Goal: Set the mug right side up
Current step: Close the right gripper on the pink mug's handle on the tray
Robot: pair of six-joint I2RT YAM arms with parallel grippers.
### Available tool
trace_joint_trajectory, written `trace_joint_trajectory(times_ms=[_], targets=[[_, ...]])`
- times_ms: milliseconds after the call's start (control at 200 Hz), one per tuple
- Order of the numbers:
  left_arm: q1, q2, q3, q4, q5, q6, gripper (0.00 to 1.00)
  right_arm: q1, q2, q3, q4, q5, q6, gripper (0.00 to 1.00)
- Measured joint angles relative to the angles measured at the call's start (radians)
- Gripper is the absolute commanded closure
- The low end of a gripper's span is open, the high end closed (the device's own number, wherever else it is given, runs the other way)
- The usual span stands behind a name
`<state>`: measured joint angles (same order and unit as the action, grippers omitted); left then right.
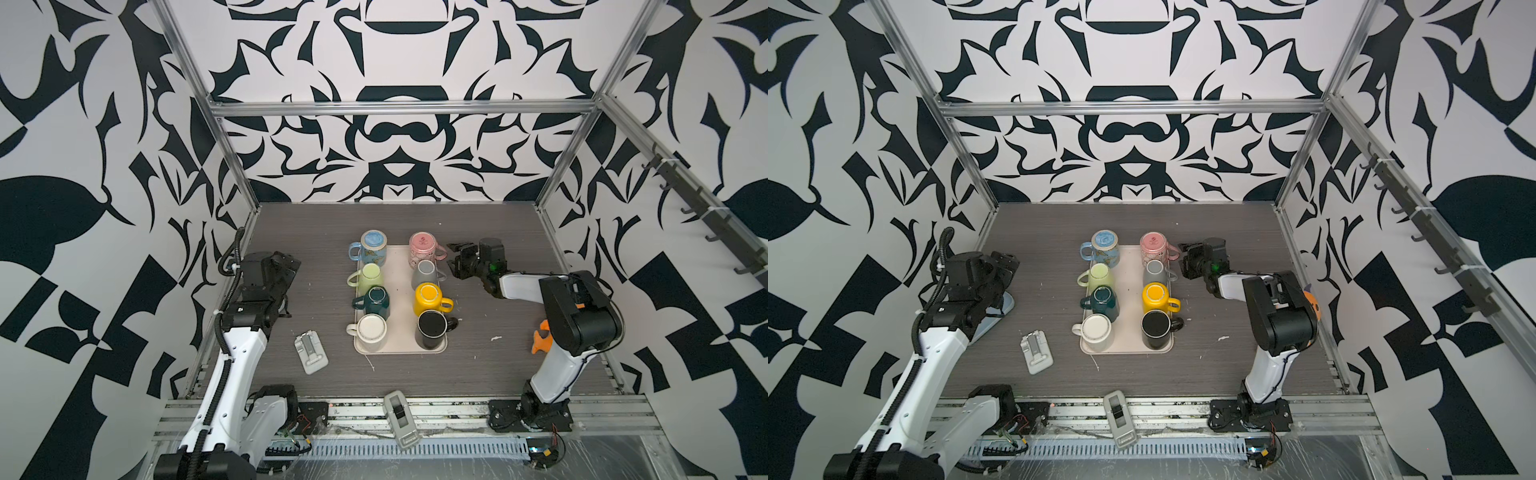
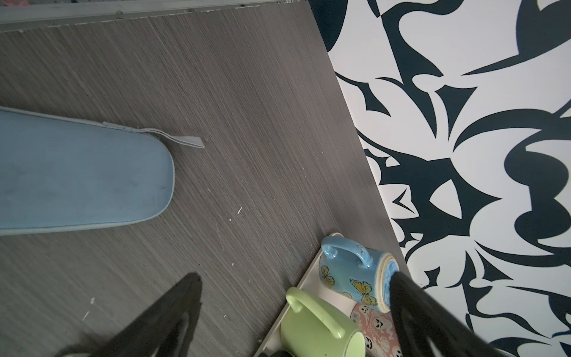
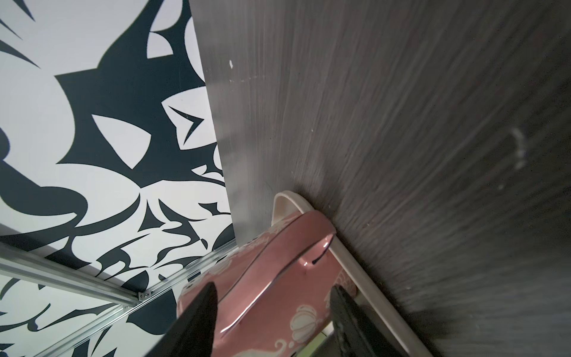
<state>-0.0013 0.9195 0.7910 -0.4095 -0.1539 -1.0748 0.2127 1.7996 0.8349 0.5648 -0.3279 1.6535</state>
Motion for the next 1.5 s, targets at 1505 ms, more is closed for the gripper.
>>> trace_joint_trajectory(times_ms=[1505], targets=[[0.0, -0.004, -0.015, -0.004, -0.003, -0.036, 0.03, 0.031, 0.25, 0.117, 0.327, 0.003, 0.162, 0.6]])
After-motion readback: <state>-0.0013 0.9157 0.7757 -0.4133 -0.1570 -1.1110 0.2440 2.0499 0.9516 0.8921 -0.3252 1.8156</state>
